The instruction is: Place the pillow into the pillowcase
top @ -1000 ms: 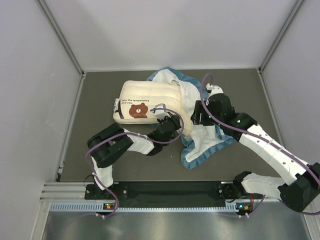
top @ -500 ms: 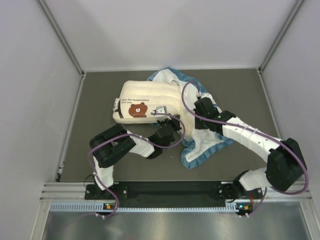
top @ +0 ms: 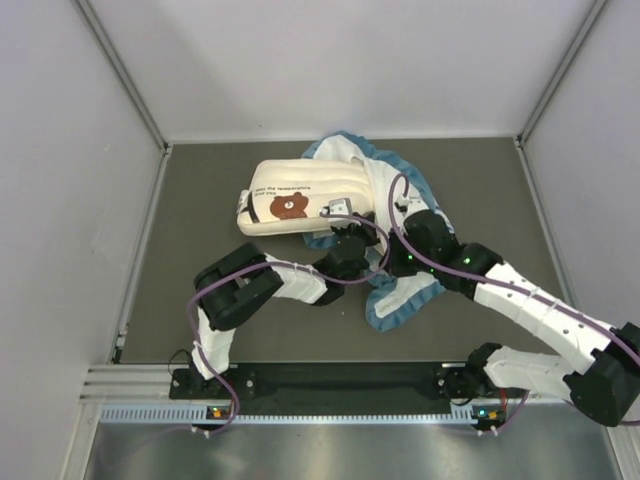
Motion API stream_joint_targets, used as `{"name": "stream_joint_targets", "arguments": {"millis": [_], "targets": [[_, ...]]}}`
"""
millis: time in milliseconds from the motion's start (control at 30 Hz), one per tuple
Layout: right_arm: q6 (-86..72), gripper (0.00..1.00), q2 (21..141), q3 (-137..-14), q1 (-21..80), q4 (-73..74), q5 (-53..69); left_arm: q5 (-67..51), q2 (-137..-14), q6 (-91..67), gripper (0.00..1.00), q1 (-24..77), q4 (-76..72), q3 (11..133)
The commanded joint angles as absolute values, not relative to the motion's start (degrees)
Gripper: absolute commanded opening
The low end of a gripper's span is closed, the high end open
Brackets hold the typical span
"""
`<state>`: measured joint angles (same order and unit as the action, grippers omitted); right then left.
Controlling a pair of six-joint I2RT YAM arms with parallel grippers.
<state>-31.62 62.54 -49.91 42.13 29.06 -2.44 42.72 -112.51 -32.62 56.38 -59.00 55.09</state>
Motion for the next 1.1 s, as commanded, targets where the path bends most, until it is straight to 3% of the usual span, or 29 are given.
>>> {"name": "stream_joint_targets", "arguments": {"millis": [0, 300, 433, 467, 533, 567, 600, 633, 700, 867, 1000, 1033, 1067], "targets": [[-31.82, 0.00, 63.01, -58.33, 41.75, 28.91, 0.96, 40.25, -113.29, -31.20, 0.00, 58.88, -64.69, 59.94], [-28.92, 0.00, 65.04, -72.06, 33.32, 32.52, 7.29, 40.70, -115.31, -31.72, 0.00, 60.64, -64.34, 60.38], [-28.21, 0.00, 65.48, -69.97, 26.13, 32.87, 12.02, 35.87, -113.82, -30.42, 0.00, 60.64, -63.46, 59.50], [-28.13, 0.03, 65.22, -68.83, 25.23, 32.78, 12.21, 35.16, -112.17, -30.06, 0.04, 60.64, -62.24, 59.41], [-27.07, 0.34, 63.90, -65.23, 23.65, 32.17, 11.61, 32.35, -109.88, -28.66, 0.23, 60.12, -54.63, 60.20], [-26.64, 0.42, 62.85, -63.47, 23.47, 32.17, 10.99, 31.47, -107.69, -28.39, 0.27, 59.86, -50.32, 60.73], [-25.50, 0.52, 62.41, -62.76, 23.29, 32.25, 9.68, 30.25, -106.62, -29.35, 0.42, 59.24, -46.18, 61.52], [-25.05, 0.57, 61.88, -62.23, 23.20, 32.34, 8.97, 29.28, -105.65, -30.14, 0.48, 58.72, -36.92, 63.00], [-24.00, 0.65, 60.56, -61.26, 23.20, 32.52, 7.48, 26.82, -102.75, -32.42, 0.53, 56.88, -28.95, 63.98], [-22.24, 0.70, 60.11, -61.87, 23.20, 32.43, 7.21, 22.33, -91.62, -38.84, 0.64, 52.48, -13.75, 58.98], [-18.38, 0.77, 60.03, -62.23, 23.38, 31.56, 7.82, 19.61, -81.85, -42.61, 0.66, 46.43, -2.75, 54.76], [-17.67, 0.78, 59.94, -62.23, 23.81, 30.68, 7.91, 17.42, -78.43, -43.15, 0.78, 45.19, -0.64, 53.02], [-16.27, 0.81, 59.77, -62.14, 24.17, 30.15, 7.82, 16.10, -76.83, -43.68, 0.79, 42.57, 3.21, 52.22]]}}
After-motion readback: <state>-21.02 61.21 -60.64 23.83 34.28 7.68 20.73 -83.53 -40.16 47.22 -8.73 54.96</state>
